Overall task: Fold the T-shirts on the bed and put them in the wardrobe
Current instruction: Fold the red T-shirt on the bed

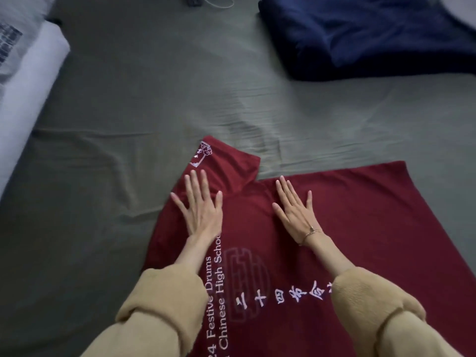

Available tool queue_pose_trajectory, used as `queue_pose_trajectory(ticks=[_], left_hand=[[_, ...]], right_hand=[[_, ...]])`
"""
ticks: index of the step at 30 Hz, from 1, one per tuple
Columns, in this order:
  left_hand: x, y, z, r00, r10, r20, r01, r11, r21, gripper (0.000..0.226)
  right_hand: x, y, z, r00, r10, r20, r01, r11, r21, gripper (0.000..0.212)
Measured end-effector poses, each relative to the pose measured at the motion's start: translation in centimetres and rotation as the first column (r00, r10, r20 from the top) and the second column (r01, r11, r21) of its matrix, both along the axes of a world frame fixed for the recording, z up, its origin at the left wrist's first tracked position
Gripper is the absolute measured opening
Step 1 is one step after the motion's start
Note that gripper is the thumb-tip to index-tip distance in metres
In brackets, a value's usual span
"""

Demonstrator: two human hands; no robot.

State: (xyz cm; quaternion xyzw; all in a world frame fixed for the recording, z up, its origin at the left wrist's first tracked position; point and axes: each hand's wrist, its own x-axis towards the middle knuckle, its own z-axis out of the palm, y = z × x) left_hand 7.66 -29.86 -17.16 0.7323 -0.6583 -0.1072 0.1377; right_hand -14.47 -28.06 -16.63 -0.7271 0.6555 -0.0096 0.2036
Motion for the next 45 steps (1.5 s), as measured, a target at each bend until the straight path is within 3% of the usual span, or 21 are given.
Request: queue_pose_trajectory(ticks=[5,8,13,17,21,24,29,36,39,42,45], left_hand=[[-8.2,-0.7,-0.6,0.902,-0.41,0.136,0.412,0.911,0.009,0.063],[-12.7,-1.4,-1.0,0.838,-0.533,0.113,0.533,0.845,0.035,0.062],[-17.9,-3.0,-1.6,0.839,-0.528,0.132,0.513,0.849,0.129,0.068],[-20.9,-5.0,-1.1,0.904,-0.422,0.07,0.418,0.906,0.059,0.077],[-22.2,-7.5,-1.5,0.907,-0.396,0.14,0.413,0.902,-0.123,0.043],[-22.5,-8.9,-2.1,0.882,-0.438,0.175,0.464,0.871,-0.159,0.036],[-23.1,-9.6,-2.6,0.892,-0.419,0.171,0.44,0.892,-0.108,0.039],[-23.3,-10.1,-1.9,0.9,-0.422,0.112,0.425,0.905,-0.002,0.062],[-23.5,-9.6,-1.1,0.902,-0.409,0.136,0.402,0.912,0.08,0.072],[-24.1,-9.9,0.2,0.875,-0.42,0.241,0.379,0.904,0.199,0.06],[-24.1,-8.5,1.2,0.901,-0.366,0.23,0.318,0.922,0.221,0.048]], right_hand=[[-6.1,-1.3,-0.4,0.999,0.011,-0.043,-0.012,1.0,-0.006,0.058],[-10.9,-2.0,-0.6,0.997,-0.005,-0.072,0.004,1.0,-0.017,0.067],[-20.0,-3.3,-0.6,0.985,-0.141,-0.097,0.142,0.99,0.011,0.056],[-26.5,-5.0,-0.5,0.974,-0.201,-0.103,0.195,0.979,-0.063,0.048],[-30.5,-7.9,-1.0,0.965,-0.147,-0.216,0.08,0.953,-0.293,0.04],[-32.2,-9.2,-1.6,0.971,-0.007,-0.238,-0.097,0.902,-0.421,0.042],[-32.8,-9.8,-2.9,0.999,-0.01,-0.041,-0.009,0.895,-0.446,0.033],[-33.3,-10.6,-3.3,0.988,-0.041,0.148,0.075,0.969,-0.236,0.051],[-33.2,-11.0,-2.4,0.938,-0.178,0.298,0.232,0.96,-0.158,0.035],[-32.8,-10.5,-1.3,0.857,-0.284,0.431,0.358,0.928,-0.101,0.021],[-32.0,-7.5,-0.6,0.868,-0.298,0.397,0.409,0.882,-0.235,0.035]])
